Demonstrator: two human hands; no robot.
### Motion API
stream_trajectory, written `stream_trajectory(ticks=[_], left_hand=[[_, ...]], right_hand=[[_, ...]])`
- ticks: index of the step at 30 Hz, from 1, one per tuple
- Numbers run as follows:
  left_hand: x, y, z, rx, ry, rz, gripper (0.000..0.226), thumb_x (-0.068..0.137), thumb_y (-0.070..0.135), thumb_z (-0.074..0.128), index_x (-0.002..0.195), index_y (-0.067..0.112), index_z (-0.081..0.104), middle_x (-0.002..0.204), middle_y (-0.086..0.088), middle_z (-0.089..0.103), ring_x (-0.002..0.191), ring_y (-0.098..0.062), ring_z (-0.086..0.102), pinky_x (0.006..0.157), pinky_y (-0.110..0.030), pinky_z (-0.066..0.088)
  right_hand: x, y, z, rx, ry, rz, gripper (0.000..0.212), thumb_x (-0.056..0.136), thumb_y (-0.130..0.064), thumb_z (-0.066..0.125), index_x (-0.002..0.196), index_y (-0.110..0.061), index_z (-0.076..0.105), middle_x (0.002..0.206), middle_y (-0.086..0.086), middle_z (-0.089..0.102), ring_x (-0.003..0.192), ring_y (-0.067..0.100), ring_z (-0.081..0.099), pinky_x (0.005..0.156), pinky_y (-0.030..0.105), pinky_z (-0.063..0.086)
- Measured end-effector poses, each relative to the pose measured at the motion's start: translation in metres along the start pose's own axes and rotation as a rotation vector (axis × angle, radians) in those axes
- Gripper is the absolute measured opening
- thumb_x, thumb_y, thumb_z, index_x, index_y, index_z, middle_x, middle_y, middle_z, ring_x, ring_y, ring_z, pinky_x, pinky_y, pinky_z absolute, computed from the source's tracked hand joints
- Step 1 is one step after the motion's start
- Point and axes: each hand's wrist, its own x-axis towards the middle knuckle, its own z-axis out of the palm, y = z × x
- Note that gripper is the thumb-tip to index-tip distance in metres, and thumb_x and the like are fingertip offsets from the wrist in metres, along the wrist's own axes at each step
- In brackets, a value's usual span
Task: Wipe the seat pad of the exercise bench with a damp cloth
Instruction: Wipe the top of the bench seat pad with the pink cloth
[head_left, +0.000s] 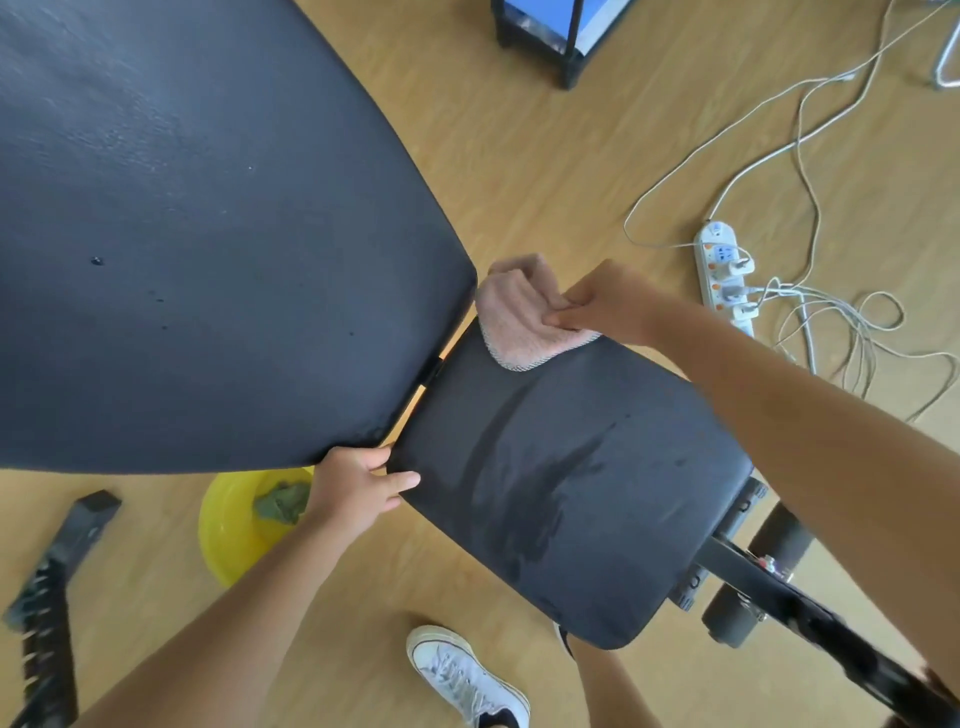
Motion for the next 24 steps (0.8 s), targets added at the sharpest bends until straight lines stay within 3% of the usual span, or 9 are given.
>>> stream_trajectory(ticks=[3, 6, 8, 11, 13, 15, 18, 21, 24], left_hand=[[0.003, -0.004, 0.0, -0.017, 0.008, 0.002, 0.079, 0.066, 0.014, 0.093, 0.135, -0.004, 0.057, 0.137, -0.024, 0.062, 0.069, -0.004, 0.07, 0.066, -0.025, 0.063], [0.004, -0.005, -0.001, -0.013, 0.005, -0.004, 0.078, 0.066, 0.015, 0.093, 0.134, -0.003, 0.059, 0.137, -0.022, 0.063, 0.062, -0.001, 0.071, 0.074, -0.033, 0.064], [0.003, -0.003, -0.001, -0.011, 0.004, -0.002, 0.076, 0.068, 0.015, 0.093, 0.134, -0.003, 0.059, 0.136, -0.022, 0.064, 0.06, -0.001, 0.072, 0.067, -0.025, 0.062], [0.0, 0.001, 0.001, -0.002, -0.013, -0.013, 0.076, 0.07, 0.01, 0.091, 0.136, -0.005, 0.056, 0.139, -0.023, 0.061, 0.068, -0.011, 0.072, 0.059, -0.015, 0.058], [-0.003, 0.004, 0.001, -0.011, -0.023, -0.02, 0.076, 0.071, 0.006, 0.089, 0.137, -0.007, 0.054, 0.141, -0.024, 0.058, 0.074, -0.018, 0.071, 0.056, -0.013, 0.057], [-0.004, 0.007, 0.001, -0.011, -0.029, -0.025, 0.077, 0.072, 0.004, 0.089, 0.138, -0.008, 0.052, 0.141, -0.023, 0.057, 0.082, -0.026, 0.072, 0.056, -0.012, 0.057], [-0.004, 0.009, 0.001, -0.034, -0.02, -0.028, 0.074, 0.072, 0.001, 0.088, 0.136, -0.01, 0.054, 0.128, -0.017, 0.063, 0.094, -0.033, 0.072, 0.06, -0.018, 0.059], [-0.004, 0.009, 0.0, -0.036, -0.013, -0.031, 0.063, 0.071, -0.001, 0.087, 0.127, -0.012, 0.062, 0.095, -0.006, 0.071, 0.088, -0.029, 0.072, 0.084, -0.038, 0.06], [-0.002, 0.008, 0.002, -0.066, -0.012, -0.041, 0.067, 0.07, -0.001, 0.088, 0.13, -0.011, 0.059, 0.085, 0.002, 0.067, 0.079, -0.023, 0.07, 0.087, -0.038, 0.057]], right_hand=[[-0.063, 0.081, -0.019, -0.005, -0.005, 0.243, 0.052, 0.081, -0.035, 0.081, 0.051, -0.007, 0.048, 0.051, -0.006, 0.025, 0.053, 0.013, 0.026, 0.054, 0.03, 0.02], [-0.111, 0.12, -0.022, -0.002, 0.038, 0.413, 0.044, 0.074, -0.036, 0.088, 0.068, 0.003, 0.068, 0.06, 0.004, 0.037, 0.059, 0.02, 0.034, 0.057, 0.031, 0.025], [-0.094, 0.102, -0.015, 0.046, 0.055, 0.37, 0.051, 0.07, -0.041, 0.088, 0.061, 0.001, 0.06, 0.059, 0.002, 0.035, 0.058, 0.017, 0.035, 0.054, 0.027, 0.025], [-0.038, 0.034, 0.008, 0.103, 0.061, 0.137, 0.065, 0.073, -0.037, 0.086, 0.048, -0.012, 0.031, 0.049, -0.008, 0.02, 0.044, 0.007, 0.021, 0.043, 0.022, 0.017], [-0.013, 0.013, 0.013, 0.142, 0.031, 0.082, 0.053, 0.076, -0.034, 0.086, 0.05, -0.011, 0.047, 0.054, -0.006, 0.025, 0.053, 0.011, 0.025, 0.051, 0.028, 0.018], [-0.027, 0.033, 0.008, 0.17, 0.06, 0.149, 0.044, 0.078, -0.036, 0.085, 0.065, -0.001, 0.064, 0.057, -0.003, 0.033, 0.056, 0.012, 0.03, 0.051, 0.027, 0.023], [-0.097, 0.091, 0.009, 0.233, 0.235, 0.36, 0.055, 0.077, -0.04, 0.084, 0.055, -0.007, 0.046, 0.044, -0.008, 0.019, 0.039, 0.008, 0.021, 0.045, 0.027, 0.018], [-0.16, 0.128, 0.032, 0.409, 0.478, 0.527, 0.059, 0.082, -0.031, 0.083, 0.057, 0.003, 0.042, 0.057, 0.0, 0.02, 0.047, 0.011, 0.017, 0.044, 0.026, 0.014], [-0.204, 0.113, 0.091, 0.349, 0.411, 0.679, 0.037, 0.085, -0.026, 0.076, 0.061, -0.011, 0.053, 0.06, 0.003, 0.028, 0.054, 0.021, 0.032, 0.05, 0.036, 0.026]])
